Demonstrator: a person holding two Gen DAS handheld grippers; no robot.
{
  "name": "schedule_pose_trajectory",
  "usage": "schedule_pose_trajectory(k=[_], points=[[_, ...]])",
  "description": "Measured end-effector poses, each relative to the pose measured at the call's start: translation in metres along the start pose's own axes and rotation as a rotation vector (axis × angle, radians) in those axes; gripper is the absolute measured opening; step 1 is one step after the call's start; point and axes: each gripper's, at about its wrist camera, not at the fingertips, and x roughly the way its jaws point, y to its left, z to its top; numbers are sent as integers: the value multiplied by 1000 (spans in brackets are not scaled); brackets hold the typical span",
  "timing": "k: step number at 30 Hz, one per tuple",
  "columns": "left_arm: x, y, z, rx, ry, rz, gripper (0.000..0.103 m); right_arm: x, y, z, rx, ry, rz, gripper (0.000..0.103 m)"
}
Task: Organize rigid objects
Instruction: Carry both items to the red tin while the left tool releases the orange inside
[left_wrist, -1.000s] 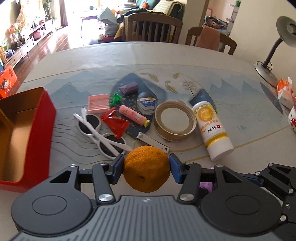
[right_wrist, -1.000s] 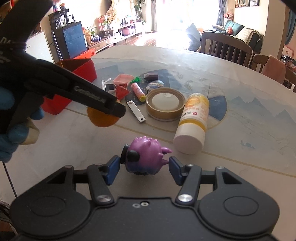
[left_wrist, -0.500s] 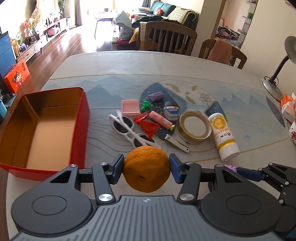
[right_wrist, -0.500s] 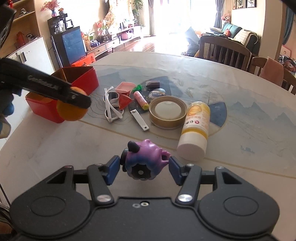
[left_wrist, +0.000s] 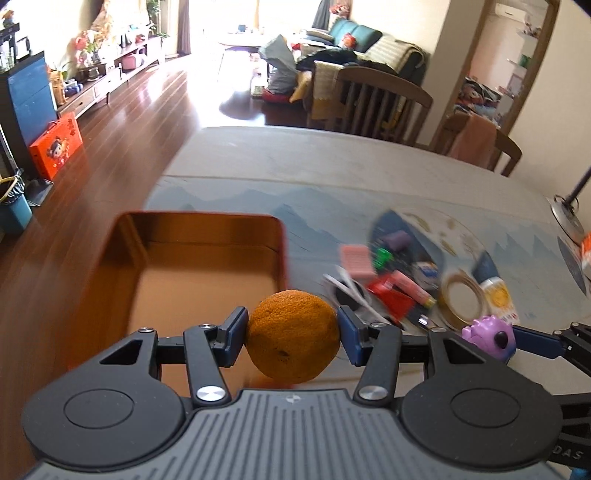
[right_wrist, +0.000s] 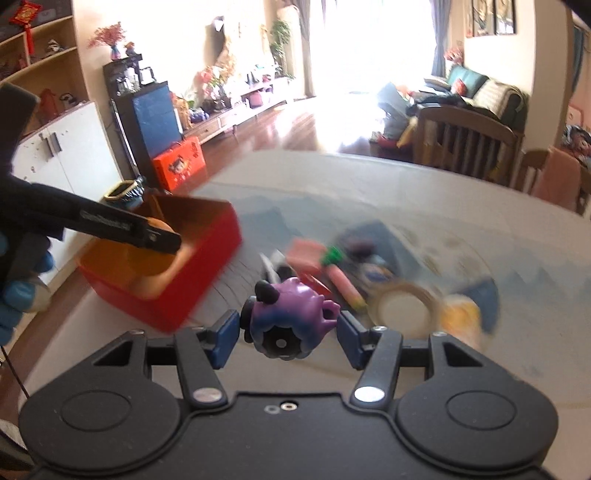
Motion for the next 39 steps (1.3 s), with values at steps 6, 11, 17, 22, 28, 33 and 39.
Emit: schedule_pose_trajectory(k=[6, 11, 17, 22, 28, 33, 39], points=[[10, 47, 22, 9, -12, 16, 52, 32, 48, 38, -35, -36, 35, 57], [29, 79, 38, 14, 4, 23, 52, 64, 84, 59, -89, -32, 55, 57], [55, 109, 54, 12, 29, 3, 52, 109, 115, 69, -111, 35, 83, 57], [75, 120, 57, 42, 63, -14, 52, 141, 137, 75, -106, 79, 109, 57], [93, 124, 55, 71, 92, -22, 52, 167, 152, 77, -104, 116, 152, 57], [100, 132, 55, 81, 92, -35, 52, 179, 154, 75, -84, 133, 164, 57], [106, 131, 56, 98, 117, -62, 52, 182, 152, 72, -128, 133, 172, 57]])
